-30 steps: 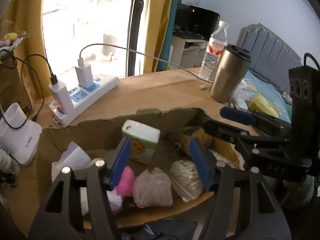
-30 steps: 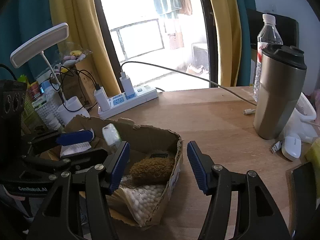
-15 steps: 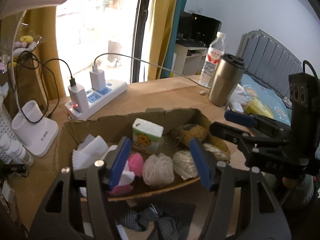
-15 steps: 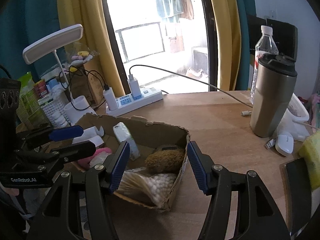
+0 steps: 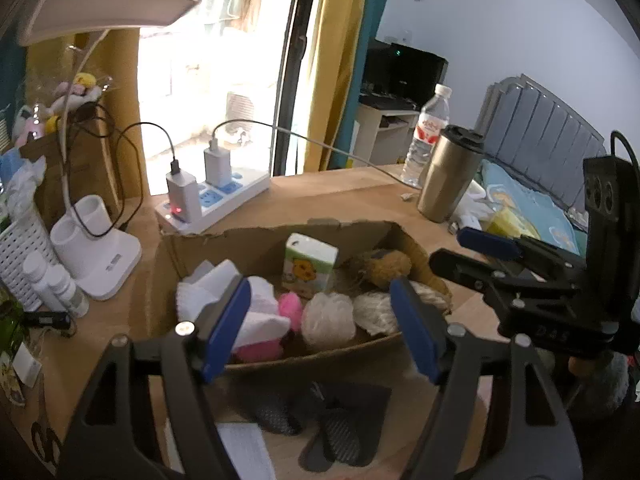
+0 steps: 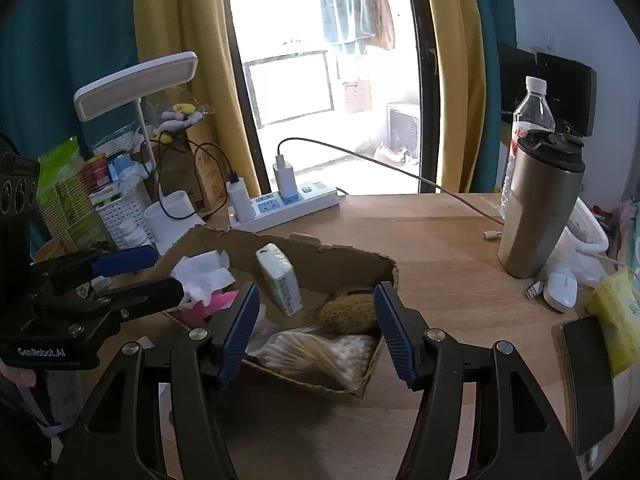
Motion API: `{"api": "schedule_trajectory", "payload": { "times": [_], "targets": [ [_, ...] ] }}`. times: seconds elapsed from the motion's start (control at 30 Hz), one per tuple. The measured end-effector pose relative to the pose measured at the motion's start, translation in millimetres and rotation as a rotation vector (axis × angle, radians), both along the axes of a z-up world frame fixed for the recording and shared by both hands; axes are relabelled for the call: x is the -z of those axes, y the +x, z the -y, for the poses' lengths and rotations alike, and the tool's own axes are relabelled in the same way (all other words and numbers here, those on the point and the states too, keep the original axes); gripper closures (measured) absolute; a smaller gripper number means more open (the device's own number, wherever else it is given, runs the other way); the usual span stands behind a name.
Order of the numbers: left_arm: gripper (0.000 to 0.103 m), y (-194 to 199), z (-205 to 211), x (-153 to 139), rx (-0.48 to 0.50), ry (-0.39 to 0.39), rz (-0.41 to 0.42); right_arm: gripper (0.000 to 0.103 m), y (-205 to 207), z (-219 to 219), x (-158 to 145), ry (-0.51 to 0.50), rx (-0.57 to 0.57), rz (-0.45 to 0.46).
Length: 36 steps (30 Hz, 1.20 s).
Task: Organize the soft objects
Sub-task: 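Move the left gripper to the white waffle cloth and the right gripper to the grey glove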
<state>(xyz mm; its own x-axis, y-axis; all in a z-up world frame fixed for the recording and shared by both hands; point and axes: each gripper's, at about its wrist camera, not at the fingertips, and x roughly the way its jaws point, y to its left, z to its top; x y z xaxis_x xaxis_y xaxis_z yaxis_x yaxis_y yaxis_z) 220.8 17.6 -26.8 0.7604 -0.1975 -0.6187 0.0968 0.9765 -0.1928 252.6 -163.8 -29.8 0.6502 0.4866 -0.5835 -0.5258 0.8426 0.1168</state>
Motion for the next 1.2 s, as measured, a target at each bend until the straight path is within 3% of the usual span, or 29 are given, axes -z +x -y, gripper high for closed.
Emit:
{"api": "schedule_trajectory", "payload": {
  "times": [0.6, 1.2],
  "targets": [
    [0.028, -43.7, -40.1, 10.0, -0.083, -0.042, -0.001, 0.040, -32.2, -31.5, 1.8, -0.039, -0.048, -0.002],
    [0.028, -74.4, -62.1, 44.3, -0.125, -0.080, -0.063, 0.040, -53.1, -55.9, 31.6, -0.087, -0.076, -0.060]
  ]
}}
